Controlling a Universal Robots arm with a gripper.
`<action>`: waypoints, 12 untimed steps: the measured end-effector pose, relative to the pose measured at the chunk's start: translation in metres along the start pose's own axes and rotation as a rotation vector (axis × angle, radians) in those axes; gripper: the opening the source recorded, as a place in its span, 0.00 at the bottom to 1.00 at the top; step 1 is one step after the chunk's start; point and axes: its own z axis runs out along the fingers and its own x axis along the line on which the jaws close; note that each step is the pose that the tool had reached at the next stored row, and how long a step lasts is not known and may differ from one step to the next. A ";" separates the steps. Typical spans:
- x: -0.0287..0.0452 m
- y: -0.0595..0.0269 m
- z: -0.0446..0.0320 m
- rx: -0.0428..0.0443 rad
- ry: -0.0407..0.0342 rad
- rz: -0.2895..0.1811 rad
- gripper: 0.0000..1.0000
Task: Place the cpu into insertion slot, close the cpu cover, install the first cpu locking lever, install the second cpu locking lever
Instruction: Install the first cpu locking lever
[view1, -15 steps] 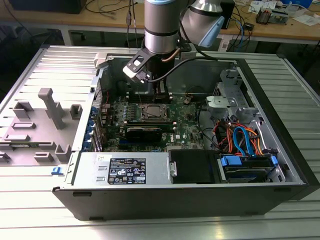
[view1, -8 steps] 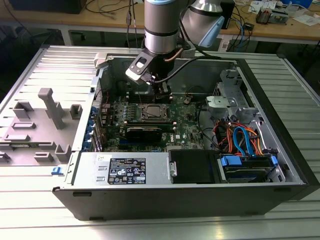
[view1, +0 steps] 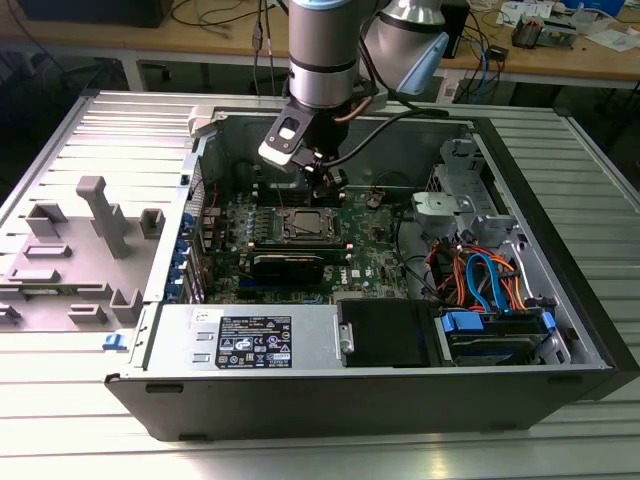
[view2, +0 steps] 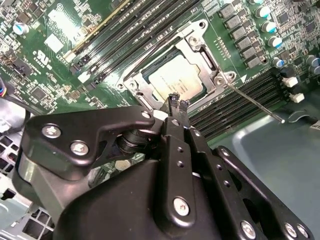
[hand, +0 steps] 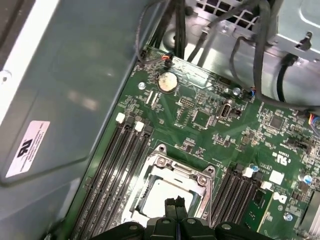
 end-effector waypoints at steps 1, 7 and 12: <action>0.0000 0.0000 0.0000 -0.0001 0.0001 -0.006 0.11; 0.0000 0.0000 0.0000 -0.0009 0.0015 -0.085 0.11; -0.0001 -0.0001 -0.0012 -0.0015 0.0026 -0.156 0.11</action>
